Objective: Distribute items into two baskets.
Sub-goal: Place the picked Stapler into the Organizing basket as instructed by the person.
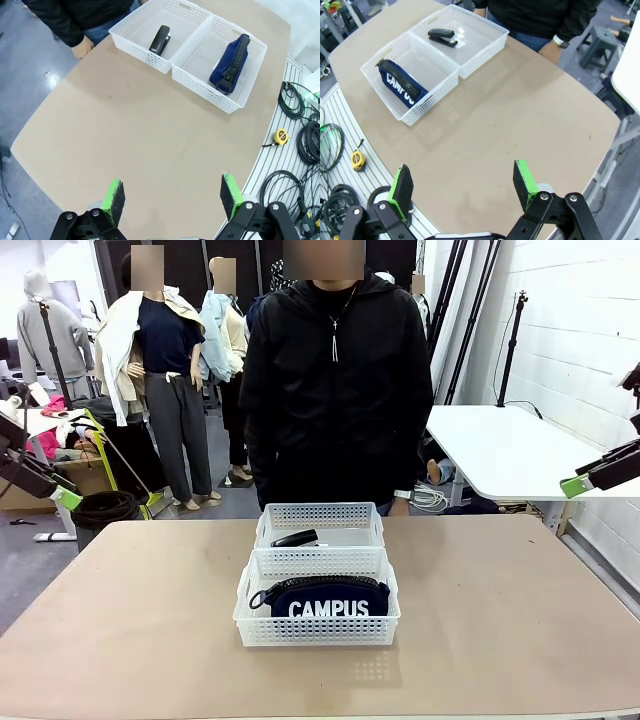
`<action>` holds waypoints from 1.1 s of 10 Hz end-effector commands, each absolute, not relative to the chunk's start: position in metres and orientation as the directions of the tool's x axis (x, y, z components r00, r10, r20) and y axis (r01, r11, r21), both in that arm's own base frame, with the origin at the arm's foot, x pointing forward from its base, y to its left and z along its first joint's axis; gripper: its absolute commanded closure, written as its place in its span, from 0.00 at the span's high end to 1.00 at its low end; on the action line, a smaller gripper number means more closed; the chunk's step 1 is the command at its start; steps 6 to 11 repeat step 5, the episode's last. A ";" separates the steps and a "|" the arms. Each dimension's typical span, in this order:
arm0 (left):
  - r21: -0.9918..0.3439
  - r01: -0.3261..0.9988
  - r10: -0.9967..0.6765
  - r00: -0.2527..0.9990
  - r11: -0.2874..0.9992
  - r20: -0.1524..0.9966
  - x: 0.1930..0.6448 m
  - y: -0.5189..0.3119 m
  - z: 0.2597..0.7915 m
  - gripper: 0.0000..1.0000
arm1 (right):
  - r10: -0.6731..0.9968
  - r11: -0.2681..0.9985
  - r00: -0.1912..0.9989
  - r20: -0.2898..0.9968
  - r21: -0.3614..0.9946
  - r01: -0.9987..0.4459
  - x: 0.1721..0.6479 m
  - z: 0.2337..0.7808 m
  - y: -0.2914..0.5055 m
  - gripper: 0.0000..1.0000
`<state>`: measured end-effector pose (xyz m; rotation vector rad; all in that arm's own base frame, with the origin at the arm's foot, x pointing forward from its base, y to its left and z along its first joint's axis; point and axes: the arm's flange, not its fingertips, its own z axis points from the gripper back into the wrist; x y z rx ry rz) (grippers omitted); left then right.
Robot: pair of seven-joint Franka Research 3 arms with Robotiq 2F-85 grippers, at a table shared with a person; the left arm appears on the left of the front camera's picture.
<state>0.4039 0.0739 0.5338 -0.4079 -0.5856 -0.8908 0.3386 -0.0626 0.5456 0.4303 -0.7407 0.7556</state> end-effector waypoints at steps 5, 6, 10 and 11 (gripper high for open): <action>-0.096 0.814 -0.599 0.495 0.572 0.630 0.402 0.074 0.537 1.00 | 0.445 0.657 0.499 0.743 0.107 -0.746 0.339 0.544 -0.061 1.00; -0.096 0.814 -0.599 0.495 0.572 0.630 0.402 0.074 0.537 1.00 | 0.445 0.657 0.499 0.743 0.107 -0.746 0.339 0.544 -0.061 1.00; -0.096 0.814 -0.599 0.495 0.572 0.630 0.402 0.074 0.537 1.00 | 0.445 0.657 0.499 0.743 0.107 -0.746 0.339 0.544 -0.061 1.00; -0.096 0.814 -0.599 0.495 0.572 0.630 0.402 0.074 0.537 1.00 | 0.445 0.657 0.499 0.743 0.107 -0.746 0.339 0.544 -0.061 1.00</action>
